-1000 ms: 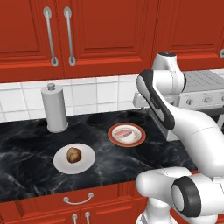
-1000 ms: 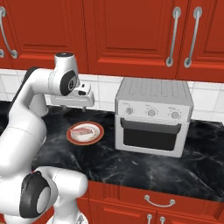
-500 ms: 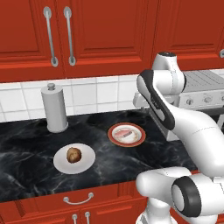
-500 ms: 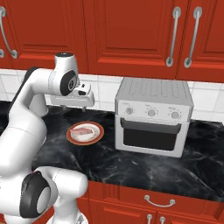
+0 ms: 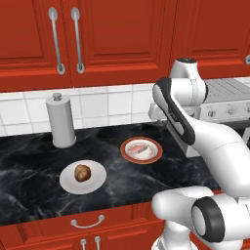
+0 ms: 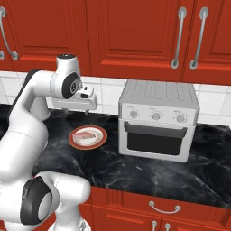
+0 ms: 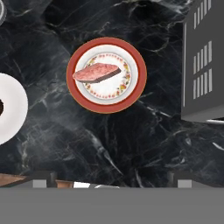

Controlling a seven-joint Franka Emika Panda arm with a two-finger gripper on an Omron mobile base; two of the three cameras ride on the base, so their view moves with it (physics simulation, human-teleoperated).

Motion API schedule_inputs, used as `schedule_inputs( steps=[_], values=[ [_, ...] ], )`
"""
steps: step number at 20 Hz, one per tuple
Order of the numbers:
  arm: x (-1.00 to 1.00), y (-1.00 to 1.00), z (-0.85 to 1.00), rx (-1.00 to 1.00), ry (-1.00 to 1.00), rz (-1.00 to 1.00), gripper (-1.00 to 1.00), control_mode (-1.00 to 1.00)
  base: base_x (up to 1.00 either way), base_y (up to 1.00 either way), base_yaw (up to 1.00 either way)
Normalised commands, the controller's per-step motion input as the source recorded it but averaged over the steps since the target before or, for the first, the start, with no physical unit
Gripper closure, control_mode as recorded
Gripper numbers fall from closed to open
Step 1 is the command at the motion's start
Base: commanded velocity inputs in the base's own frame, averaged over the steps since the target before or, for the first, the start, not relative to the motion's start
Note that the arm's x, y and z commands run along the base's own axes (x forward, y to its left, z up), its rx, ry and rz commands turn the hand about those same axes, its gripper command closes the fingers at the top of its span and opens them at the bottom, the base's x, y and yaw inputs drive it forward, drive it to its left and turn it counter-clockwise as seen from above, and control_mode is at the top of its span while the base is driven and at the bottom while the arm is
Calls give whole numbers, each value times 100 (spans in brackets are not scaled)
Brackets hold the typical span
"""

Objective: Open the toaster oven door. Place the bread on the top rack in the toaster oven and place the steak on the bottom rack.

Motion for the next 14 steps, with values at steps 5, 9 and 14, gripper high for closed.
schedule_inputs(
  steps=[5,9,14],
  values=[
    [0,0,0,0,0,0,-100,-100,0,0,0],
    [-23,-9,0,5,-8,0,-100,-100,0,0,0],
    [-33,-27,0,11,-10,-6,-100,-100,0,0,0]
  ],
)
